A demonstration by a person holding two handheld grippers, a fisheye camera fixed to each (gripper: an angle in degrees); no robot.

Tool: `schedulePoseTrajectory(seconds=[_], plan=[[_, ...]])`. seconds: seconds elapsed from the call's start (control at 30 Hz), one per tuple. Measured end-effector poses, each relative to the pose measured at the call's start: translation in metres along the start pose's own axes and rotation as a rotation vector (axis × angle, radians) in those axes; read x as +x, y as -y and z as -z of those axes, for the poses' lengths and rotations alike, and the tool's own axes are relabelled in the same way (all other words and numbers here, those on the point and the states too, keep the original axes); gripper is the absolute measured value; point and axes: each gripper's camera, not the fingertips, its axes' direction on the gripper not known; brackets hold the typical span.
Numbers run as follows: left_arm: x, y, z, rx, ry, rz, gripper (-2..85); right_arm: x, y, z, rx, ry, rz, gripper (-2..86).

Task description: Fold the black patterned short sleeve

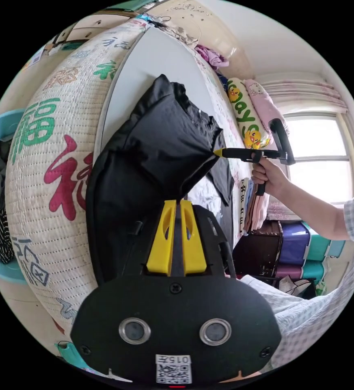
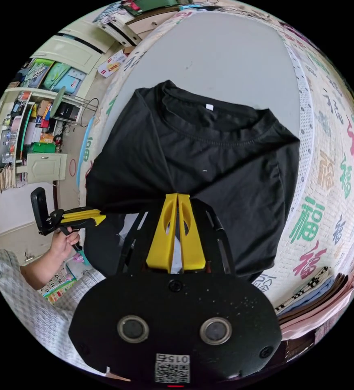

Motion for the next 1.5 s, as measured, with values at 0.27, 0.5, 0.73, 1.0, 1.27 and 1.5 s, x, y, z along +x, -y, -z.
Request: schedulePoseTrajectory(seconds=[0.27,0.5,0.73,1.0,1.27,1.5], plan=[[0.041,0.008,0.012,0.054,0.119,-0.055,4.4,-0.035,0.018,-0.057,0.021,-0.012,0.128,2.9],[0.073,0.035,-0.033,0.002,0.178,-0.104,6.7,-0.097,0.074,-0.155,-0.053,-0.092,0.188,4.3],[0.089,0.023,-0.028,0.043,0.196,-0.097,0.4,-0.123,0.097,-0.219,-0.068,-0.110,0.174,0.9],[0.093,0.024,-0.033,-0.029,0.148,-0.098,5.1,-0.159,0.107,-0.284,-0.082,-0.087,0.237,3.9],[0.093,0.118,0.038,0.068,0.211,-0.254,8.4,-0.077,0.141,-0.257,0.140,-0.185,0.022,7.7],[0.093,0.248,0.014,0.100,0.229,-0.176,11.3,-0.039,0.213,-0.308,0.154,-0.124,-0.136,11.0]])
